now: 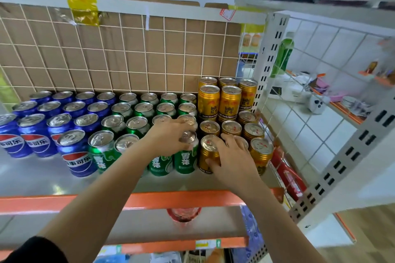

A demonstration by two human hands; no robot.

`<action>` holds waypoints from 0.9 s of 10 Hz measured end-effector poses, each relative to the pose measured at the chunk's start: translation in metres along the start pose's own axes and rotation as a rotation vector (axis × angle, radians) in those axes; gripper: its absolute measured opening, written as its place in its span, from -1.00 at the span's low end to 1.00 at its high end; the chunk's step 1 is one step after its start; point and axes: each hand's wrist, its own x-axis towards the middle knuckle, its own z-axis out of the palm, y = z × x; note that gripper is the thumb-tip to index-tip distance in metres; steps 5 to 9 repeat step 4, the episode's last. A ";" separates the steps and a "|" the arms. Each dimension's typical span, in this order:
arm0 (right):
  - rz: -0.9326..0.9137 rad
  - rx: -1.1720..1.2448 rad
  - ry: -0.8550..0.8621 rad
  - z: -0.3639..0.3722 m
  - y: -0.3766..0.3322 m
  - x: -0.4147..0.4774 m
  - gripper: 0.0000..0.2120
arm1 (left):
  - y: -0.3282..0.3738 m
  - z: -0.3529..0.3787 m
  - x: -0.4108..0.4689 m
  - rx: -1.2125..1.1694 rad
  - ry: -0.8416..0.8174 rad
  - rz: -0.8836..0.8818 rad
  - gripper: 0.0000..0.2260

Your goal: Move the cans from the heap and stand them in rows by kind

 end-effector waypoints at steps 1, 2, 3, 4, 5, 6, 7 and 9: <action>-0.016 0.010 -0.010 0.003 -0.002 0.000 -0.48 | 0.003 0.003 -0.002 0.003 0.010 0.008 -0.52; -0.031 0.027 -0.013 0.007 -0.005 -0.004 -0.48 | 0.009 0.008 -0.008 0.001 0.026 -0.014 -0.53; -0.045 0.038 -0.028 0.011 -0.009 -0.009 -0.47 | 0.008 0.011 -0.016 -0.060 0.059 -0.025 -0.51; -0.058 0.040 0.009 0.012 -0.014 -0.014 -0.51 | 0.003 0.011 -0.033 -0.104 0.108 -0.035 -0.46; -0.058 0.040 0.009 0.012 -0.014 -0.014 -0.51 | 0.003 0.011 -0.033 -0.104 0.108 -0.035 -0.46; -0.058 0.040 0.009 0.012 -0.014 -0.014 -0.51 | 0.003 0.011 -0.033 -0.104 0.108 -0.035 -0.46; -0.058 0.040 0.009 0.012 -0.014 -0.014 -0.51 | 0.003 0.011 -0.033 -0.104 0.108 -0.035 -0.46; -0.058 0.040 0.009 0.012 -0.014 -0.014 -0.51 | 0.003 0.011 -0.033 -0.104 0.108 -0.035 -0.46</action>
